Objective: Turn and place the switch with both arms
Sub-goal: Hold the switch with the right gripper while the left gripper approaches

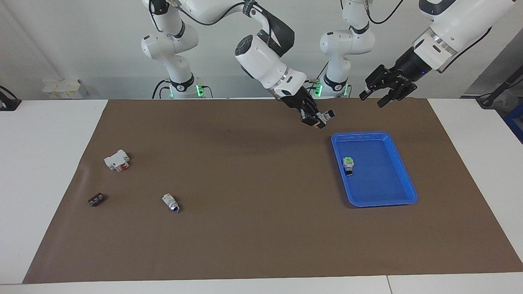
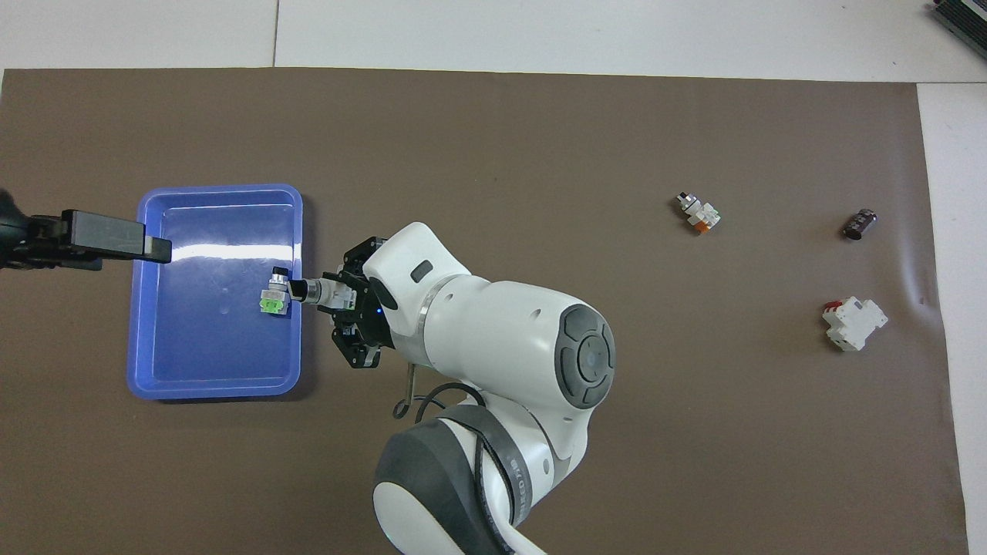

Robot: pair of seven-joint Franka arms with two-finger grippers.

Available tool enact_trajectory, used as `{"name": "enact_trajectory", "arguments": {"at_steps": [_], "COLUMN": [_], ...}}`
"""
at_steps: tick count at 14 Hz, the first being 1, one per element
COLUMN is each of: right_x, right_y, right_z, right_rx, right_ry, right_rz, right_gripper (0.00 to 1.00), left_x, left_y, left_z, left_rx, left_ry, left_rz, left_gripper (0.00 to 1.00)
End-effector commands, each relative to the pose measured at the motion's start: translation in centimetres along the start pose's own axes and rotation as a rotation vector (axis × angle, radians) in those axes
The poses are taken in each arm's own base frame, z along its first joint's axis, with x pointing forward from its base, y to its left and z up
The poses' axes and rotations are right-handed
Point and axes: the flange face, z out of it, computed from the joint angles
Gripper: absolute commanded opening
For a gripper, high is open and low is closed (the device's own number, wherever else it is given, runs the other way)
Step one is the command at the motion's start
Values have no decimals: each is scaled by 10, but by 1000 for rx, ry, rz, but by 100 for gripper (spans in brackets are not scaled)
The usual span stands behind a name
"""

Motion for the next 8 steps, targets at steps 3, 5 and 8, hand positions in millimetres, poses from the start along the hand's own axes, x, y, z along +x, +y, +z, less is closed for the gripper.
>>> {"name": "enact_trajectory", "arguments": {"at_steps": [3,5,8], "right_x": [4,3,3], "right_y": [1,1,2], "right_z": [-2,-2,-3], "right_rx": [-11,-11,-12], "right_ry": [16,15,16], "right_rz": [22,23,23], "right_gripper": [0,0,0], "left_x": [-14,-14,-15], "left_y": [-12,-9,4], "left_z": [21,22,32], "left_rx": [-110,-153,-179], "left_ry": [74,67,54], "left_rz": [-193,-253,-323], "left_gripper": [73,66,62]}}
